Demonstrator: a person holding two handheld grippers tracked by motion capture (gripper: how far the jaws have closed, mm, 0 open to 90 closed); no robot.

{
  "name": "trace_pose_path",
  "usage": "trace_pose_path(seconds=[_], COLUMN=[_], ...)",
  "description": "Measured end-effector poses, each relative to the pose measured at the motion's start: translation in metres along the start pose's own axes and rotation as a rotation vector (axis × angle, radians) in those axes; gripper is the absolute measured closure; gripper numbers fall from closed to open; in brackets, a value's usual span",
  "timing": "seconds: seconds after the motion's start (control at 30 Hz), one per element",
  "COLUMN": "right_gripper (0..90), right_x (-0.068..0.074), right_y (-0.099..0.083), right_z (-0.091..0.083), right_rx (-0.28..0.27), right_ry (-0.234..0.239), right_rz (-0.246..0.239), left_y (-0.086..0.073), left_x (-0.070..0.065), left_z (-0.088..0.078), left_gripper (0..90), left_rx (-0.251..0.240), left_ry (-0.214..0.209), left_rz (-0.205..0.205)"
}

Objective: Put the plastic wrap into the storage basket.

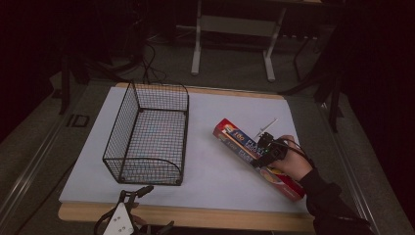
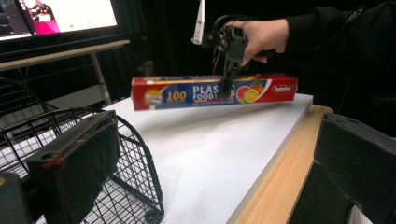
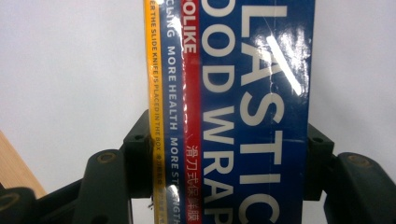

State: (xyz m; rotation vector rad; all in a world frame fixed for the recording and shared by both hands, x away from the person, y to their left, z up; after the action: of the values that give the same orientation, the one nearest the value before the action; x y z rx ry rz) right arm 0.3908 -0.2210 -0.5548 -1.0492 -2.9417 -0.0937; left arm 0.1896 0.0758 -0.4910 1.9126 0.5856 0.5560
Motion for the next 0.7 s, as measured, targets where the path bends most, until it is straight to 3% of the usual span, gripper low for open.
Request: trace_pose_path(seconds=[0.23, 0.37, 0.7], right_gripper=[39.4, 39.5, 39.5], right_x=[-0.002, 0.001, 0.014], right_y=[0.010, 0.018, 0.047], right_z=[-0.017, -0.027, -0.053], right_rx=[-0.046, -0.073, -0.133], right_ry=[0.009, 0.011, -0.046], right_rz=[0.131, 0.170, 0.164], left_y=[0.000, 0.000, 0.000], left_x=[0.000, 0.000, 0.000], left_z=[0.000, 0.000, 0.000], left_gripper=[0.9, 1.0, 1.0], left_rx=[0.001, 0.000, -0.001], left_ry=[0.000, -0.002, 0.001], left_rz=[0.001, -0.002, -0.001])
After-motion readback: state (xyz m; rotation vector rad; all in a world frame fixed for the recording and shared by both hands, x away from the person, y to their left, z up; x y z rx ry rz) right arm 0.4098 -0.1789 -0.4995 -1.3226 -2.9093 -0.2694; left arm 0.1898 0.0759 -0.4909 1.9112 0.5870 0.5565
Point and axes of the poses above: each handheld gripper's, and its own axes: z roughly forward along the jaws, y roughly out of its top, x roughly to its left, the point moved 10 cm from there along z, roughly forward along the jaws, and after that the axes turned 15 degrees about x, right-handed, at the moved point
